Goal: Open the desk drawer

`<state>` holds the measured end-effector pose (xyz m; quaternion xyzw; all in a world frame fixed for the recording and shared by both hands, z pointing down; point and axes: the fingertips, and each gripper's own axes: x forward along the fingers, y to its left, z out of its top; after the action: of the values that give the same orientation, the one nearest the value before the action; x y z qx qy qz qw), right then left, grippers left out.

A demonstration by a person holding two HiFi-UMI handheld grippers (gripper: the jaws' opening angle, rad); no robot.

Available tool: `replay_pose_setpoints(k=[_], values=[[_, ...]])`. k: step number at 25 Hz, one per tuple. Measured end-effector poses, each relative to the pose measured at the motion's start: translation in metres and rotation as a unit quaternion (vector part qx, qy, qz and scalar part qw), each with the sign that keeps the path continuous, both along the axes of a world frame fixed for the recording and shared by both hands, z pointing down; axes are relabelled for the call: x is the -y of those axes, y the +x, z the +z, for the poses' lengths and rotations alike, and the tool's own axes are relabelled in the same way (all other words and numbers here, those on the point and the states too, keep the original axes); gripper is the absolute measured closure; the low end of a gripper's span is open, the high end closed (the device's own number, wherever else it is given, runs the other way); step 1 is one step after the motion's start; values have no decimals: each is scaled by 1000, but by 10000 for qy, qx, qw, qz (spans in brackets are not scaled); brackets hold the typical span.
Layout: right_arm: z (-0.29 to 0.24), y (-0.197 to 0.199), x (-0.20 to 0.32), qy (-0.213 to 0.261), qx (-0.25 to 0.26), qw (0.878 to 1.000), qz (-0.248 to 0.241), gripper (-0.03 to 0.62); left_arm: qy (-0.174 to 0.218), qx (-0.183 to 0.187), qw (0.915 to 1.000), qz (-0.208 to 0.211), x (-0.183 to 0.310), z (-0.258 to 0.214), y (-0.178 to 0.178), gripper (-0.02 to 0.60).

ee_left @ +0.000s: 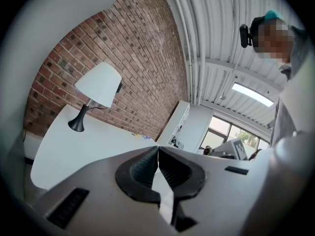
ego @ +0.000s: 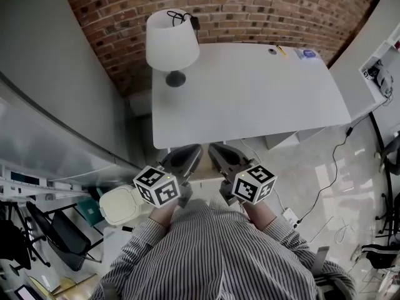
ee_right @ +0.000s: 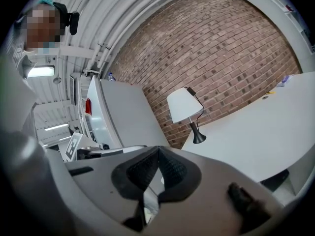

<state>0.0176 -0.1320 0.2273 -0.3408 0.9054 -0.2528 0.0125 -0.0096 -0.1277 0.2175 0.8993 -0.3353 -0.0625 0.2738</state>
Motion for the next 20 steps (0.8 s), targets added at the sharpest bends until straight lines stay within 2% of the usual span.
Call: replay_pose_setpoints(k=[7,13,20], values=[[-2,2,-11,125,-161,9998,19,577,-36,201,9998,36,-9,3,2,566],[3,1,-26,53,-259,9996,-71,579,-8,165,9997,198,-22,2,10,566],[6,9,-36,-18,-285,9996,79,577,-36,245,9994,251,-32,5,14,566]])
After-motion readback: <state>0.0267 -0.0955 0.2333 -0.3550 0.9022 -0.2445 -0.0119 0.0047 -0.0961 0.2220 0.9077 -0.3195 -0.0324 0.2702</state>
